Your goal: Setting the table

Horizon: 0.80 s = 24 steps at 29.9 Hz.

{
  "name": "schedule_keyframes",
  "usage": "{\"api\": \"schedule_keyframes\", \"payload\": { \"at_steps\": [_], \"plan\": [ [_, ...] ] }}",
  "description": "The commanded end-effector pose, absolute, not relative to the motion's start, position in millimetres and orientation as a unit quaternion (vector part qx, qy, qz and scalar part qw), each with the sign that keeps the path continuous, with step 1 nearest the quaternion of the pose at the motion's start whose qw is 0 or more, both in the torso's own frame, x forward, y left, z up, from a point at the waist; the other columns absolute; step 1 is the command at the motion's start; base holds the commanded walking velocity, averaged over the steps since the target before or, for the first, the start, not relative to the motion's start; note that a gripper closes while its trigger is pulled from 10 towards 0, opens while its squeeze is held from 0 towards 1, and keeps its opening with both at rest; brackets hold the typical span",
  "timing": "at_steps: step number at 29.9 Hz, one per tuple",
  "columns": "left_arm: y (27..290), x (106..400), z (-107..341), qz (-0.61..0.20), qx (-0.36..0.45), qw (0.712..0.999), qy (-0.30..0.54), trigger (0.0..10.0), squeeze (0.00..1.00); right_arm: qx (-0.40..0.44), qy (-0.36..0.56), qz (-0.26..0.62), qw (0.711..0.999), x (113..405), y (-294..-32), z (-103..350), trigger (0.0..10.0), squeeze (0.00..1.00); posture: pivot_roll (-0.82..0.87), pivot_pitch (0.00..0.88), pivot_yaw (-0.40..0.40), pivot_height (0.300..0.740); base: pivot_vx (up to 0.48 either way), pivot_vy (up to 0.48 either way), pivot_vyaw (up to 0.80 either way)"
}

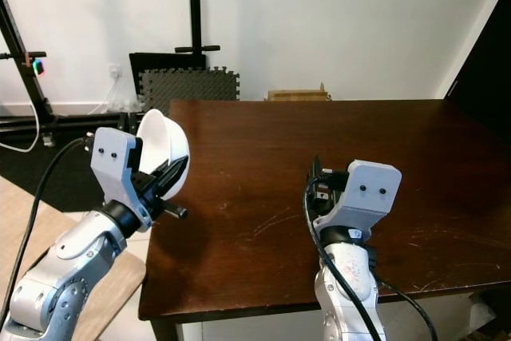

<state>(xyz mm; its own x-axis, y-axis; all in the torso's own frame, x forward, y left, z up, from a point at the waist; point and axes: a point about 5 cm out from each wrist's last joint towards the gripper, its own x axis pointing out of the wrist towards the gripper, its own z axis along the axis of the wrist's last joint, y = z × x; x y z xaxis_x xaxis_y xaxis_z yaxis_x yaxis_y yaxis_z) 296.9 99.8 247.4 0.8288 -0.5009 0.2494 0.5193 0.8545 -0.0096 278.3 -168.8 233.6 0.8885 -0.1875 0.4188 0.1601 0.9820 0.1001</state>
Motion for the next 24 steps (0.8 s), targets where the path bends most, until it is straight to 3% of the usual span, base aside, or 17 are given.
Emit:
{"api": "schedule_keyframes", "payload": {
  "at_steps": [1,24],
  "plan": [
    [98.5,295.4,243.9,-0.268,-0.034,0.956,-0.117,10.0,0.00,0.030,-0.213,-0.095,0.972,278.1,-170.7,231.1,10.0,0.00,0.05,0.025,0.015,0.740,0.000,0.000,0.00],
    [97.3,295.2,243.7,-0.271,-0.032,0.955,-0.119,10.0,0.00,0.027,-0.215,-0.091,0.972,279.3,-170.8,231.8,10.0,0.00,0.05,0.016,0.012,0.740,0.000,0.000,0.00]
  ]
}}
